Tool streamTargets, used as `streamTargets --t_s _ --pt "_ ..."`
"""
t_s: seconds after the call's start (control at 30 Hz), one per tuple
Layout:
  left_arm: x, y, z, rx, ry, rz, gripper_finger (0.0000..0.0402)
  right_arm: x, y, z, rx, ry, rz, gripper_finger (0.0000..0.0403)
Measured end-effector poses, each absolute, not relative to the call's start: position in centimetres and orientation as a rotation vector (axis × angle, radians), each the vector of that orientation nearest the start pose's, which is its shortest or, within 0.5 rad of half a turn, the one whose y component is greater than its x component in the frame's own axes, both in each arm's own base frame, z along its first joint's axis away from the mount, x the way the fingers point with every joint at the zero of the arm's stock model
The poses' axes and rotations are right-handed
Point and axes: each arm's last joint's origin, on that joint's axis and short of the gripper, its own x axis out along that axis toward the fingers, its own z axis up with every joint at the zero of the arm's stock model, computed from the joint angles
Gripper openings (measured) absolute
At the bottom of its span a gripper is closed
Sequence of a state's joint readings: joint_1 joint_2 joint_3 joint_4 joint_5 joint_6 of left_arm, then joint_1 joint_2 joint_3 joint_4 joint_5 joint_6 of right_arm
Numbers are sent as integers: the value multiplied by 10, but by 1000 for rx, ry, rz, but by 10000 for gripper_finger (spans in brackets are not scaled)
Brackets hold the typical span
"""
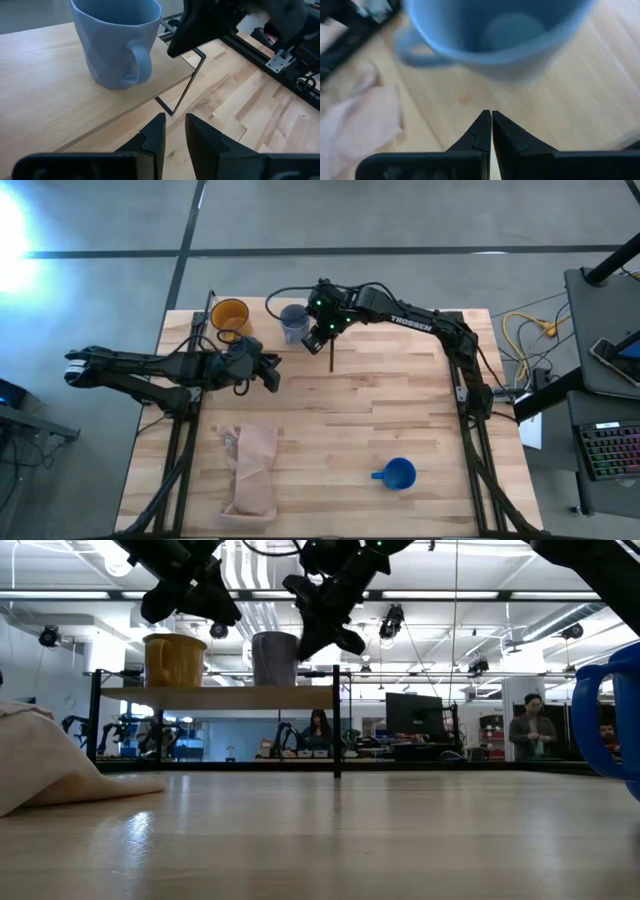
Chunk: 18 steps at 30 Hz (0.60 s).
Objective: Stack small to large cups/mugs on shelf
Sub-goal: Put the light blue mug on the shelf
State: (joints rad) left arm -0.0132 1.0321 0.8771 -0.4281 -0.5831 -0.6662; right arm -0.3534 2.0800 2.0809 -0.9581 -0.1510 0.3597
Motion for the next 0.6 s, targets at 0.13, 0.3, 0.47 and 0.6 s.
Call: streamTargets --t_s 0.13,0.3,0.47,0.6 --pt "213 13 303 -460 350 712 59 417 -152 316 514 939 -440 8" --pt "213 13 303 -460 349 712 59 419 -160 325 497 869 -452 8" --pt "213 13 303 -460 349 712 59 422 -166 325 499 825 -449 9" --pt "213 13 303 -460 349 712 59 425 -169 321 485 824 -445 9"
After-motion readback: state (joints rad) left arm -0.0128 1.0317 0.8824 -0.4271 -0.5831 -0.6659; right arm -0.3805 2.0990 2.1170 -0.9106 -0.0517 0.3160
